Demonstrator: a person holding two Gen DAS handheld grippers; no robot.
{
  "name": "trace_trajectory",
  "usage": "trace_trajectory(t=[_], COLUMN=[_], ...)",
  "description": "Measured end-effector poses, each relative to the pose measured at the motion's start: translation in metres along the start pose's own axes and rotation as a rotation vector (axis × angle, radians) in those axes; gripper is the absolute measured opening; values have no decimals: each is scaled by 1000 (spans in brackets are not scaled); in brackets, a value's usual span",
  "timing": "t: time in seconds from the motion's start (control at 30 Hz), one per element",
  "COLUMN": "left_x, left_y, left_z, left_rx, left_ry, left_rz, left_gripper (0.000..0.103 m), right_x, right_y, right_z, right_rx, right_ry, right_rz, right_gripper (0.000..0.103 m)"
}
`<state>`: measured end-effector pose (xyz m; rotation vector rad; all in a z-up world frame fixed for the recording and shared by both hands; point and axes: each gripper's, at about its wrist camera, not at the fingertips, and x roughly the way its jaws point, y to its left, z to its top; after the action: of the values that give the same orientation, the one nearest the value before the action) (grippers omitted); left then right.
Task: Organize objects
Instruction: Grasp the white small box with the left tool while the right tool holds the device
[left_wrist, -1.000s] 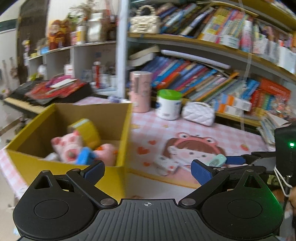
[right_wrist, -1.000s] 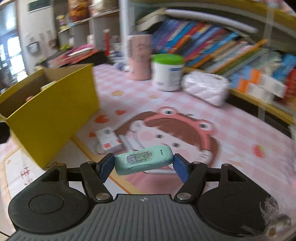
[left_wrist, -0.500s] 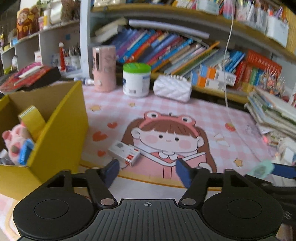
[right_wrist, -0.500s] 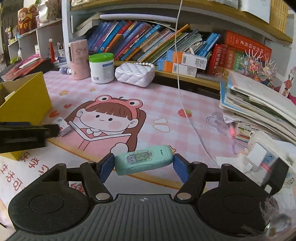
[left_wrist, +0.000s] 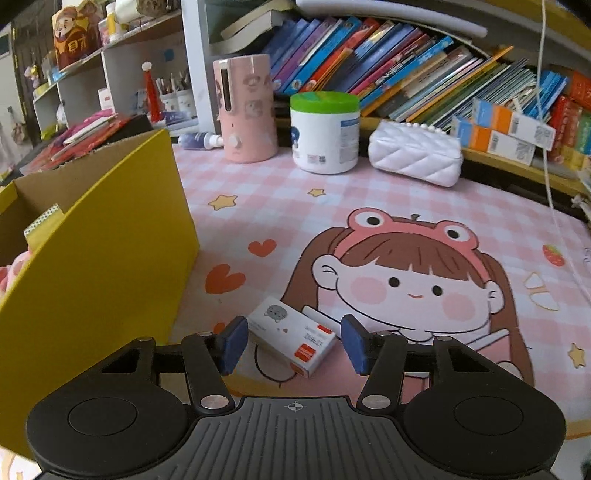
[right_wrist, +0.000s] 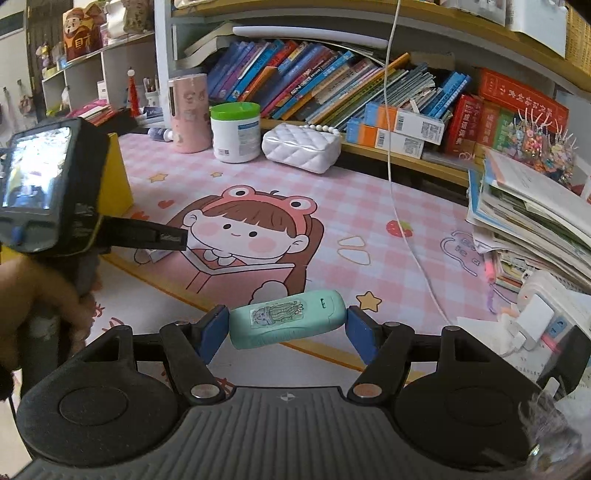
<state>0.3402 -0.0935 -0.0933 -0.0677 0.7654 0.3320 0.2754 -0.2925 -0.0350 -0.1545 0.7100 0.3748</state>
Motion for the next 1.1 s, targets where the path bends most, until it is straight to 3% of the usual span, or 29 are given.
trace_trajectory(t=[0.23, 0.33, 0.4, 0.43, 0.77, 0.8, 0.83, 0.93, 1.1], left_x=[6, 5, 1, -2, -33, -37, -41, -52, -64], left_y=[4, 6, 8, 8, 12, 12, 11, 11, 6], left_z=[0, -1, -1, -1, -14, -14, -15, -13, -16], left_rx=[14, 29, 31, 31, 49, 48, 50, 51, 103], left_ry=[-13, -19, -17, -16, -36, -39, -42, -57, -94], left_rz=[-14, -31, -47, -57, -135, -141, -150, -187, -183], left_gripper=[54, 48, 30, 28, 27, 11, 2, 1, 2], right_x=[0, 0, 0, 1, -1, -2, -2, -3, -4], right_y=[-3, -4, -4, -4, 3, 3, 4, 4, 6], right_z=[0, 0, 0, 0, 1, 1, 1, 1, 1], right_rx=[8, 11, 13, 10, 21, 22, 22, 22, 21], right_ry=[2, 1, 0, 0, -5, -6, -7, -9, -4], right_rz=[-10, -9, -9, -10, -6, -6, -6, -5, 0], right_gripper=[67, 67, 67, 67, 67, 67, 67, 67, 67])
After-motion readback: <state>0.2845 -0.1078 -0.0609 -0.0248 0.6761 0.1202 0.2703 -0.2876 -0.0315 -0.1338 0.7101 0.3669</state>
